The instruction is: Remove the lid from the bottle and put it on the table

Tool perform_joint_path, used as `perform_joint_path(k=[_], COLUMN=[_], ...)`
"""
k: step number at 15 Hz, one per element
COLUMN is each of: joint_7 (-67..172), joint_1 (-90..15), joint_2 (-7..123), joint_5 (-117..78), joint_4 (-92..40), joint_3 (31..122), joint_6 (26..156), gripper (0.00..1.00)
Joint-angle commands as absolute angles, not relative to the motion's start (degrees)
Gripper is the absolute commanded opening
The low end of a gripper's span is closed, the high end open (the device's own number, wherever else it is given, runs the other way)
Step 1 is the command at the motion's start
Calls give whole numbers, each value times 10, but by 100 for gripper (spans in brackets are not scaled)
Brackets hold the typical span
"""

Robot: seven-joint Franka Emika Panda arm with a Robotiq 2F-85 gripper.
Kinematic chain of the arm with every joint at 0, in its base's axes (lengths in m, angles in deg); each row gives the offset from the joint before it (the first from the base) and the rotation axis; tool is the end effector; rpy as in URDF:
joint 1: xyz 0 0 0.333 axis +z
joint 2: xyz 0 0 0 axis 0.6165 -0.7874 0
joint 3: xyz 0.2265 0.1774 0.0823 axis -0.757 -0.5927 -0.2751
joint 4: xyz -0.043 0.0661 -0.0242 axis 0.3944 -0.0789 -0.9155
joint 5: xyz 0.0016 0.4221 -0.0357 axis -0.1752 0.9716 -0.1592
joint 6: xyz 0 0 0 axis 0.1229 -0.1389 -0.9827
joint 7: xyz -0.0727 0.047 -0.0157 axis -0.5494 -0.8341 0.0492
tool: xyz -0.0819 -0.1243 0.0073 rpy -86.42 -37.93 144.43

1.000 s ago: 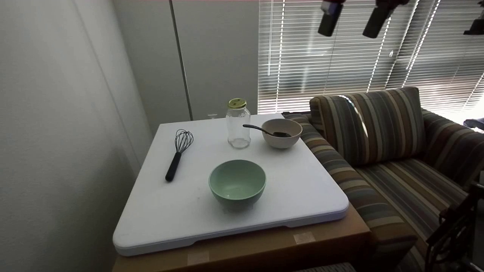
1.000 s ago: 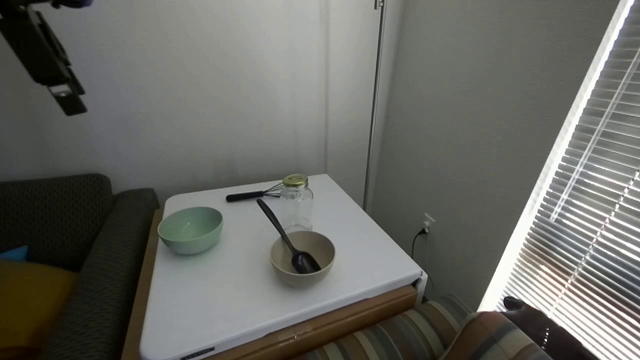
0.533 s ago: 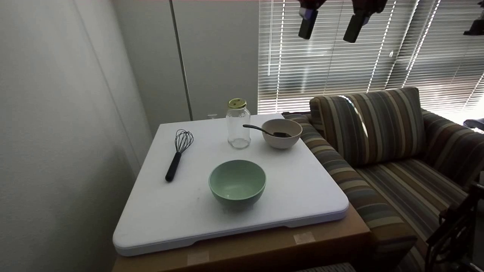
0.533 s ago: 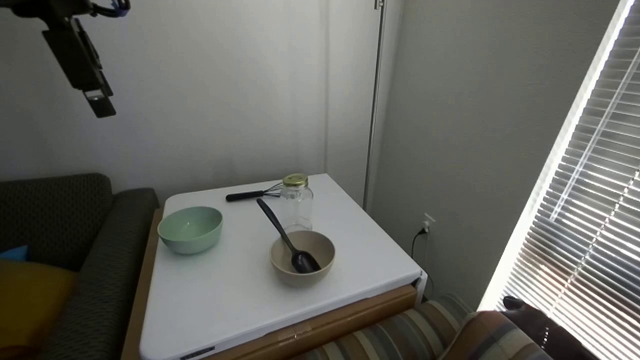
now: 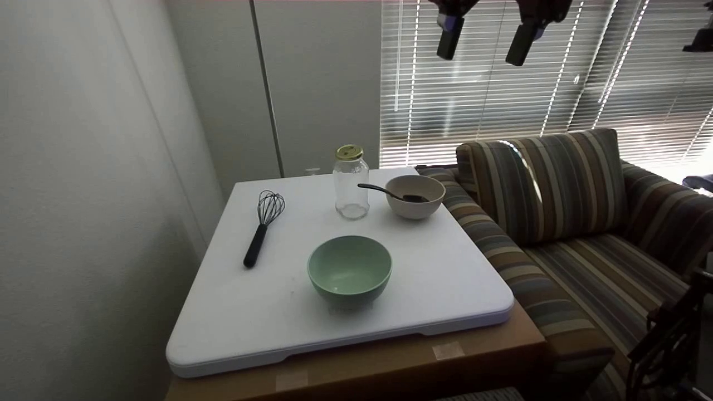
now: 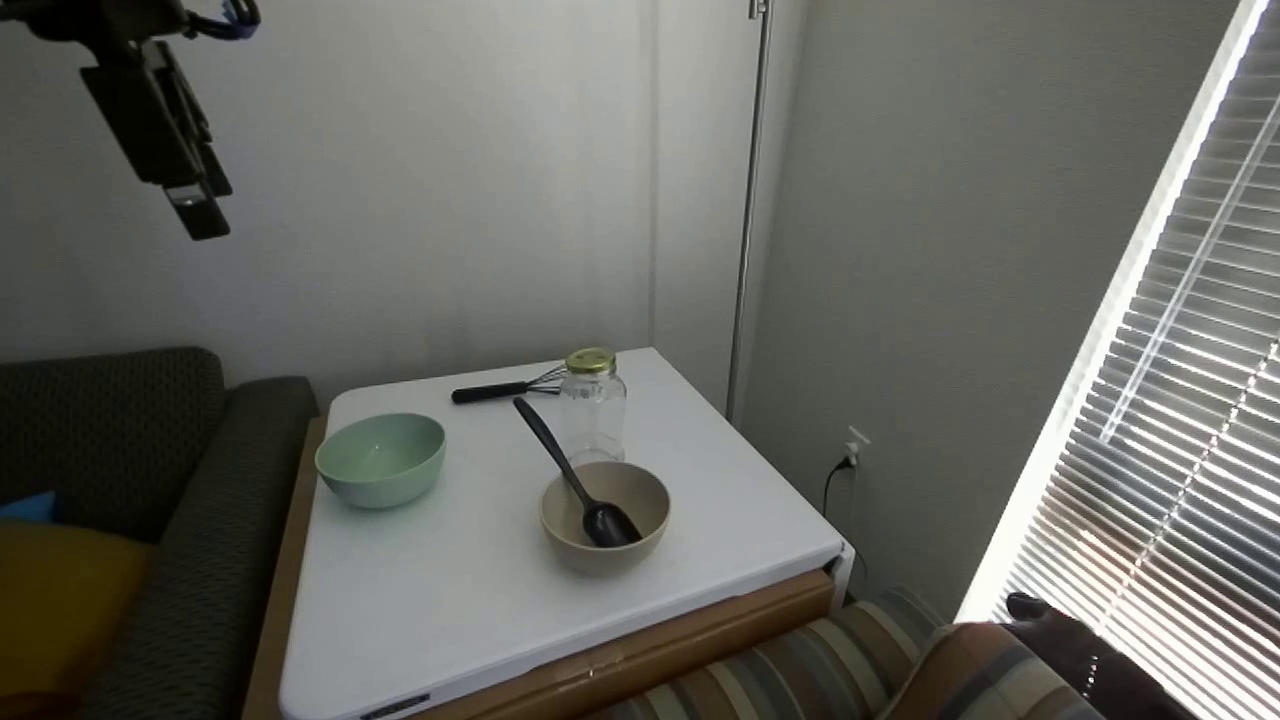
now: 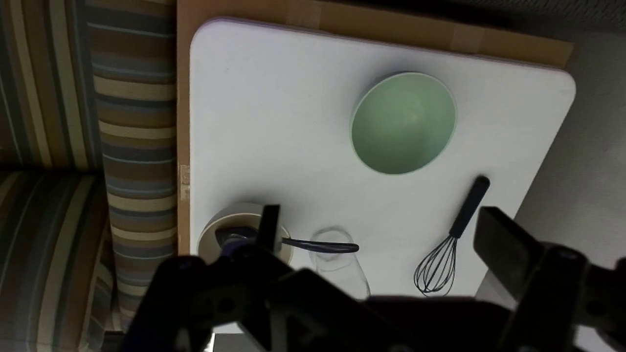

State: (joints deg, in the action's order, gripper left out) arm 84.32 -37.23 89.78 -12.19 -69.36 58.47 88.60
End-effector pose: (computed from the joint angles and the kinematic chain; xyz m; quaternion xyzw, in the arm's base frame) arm 0.5001 0.1323 0.3756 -0.9727 0.2076 -0.0952 0.0421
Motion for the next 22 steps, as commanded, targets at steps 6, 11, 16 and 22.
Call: perform_joint_path(k=[6,11,16,22], joint_7=[864,869,914,1008], joint_1=[-378,-362,-338,-323], joint_2=[737,585,446,297], joint_5=[-132,-146,-153,-144], joint_4=[-527,-355,-190,1], joint_3=[637,682,721,757], joint_6=[831,773,740,732], gripper=[100,100,100,100])
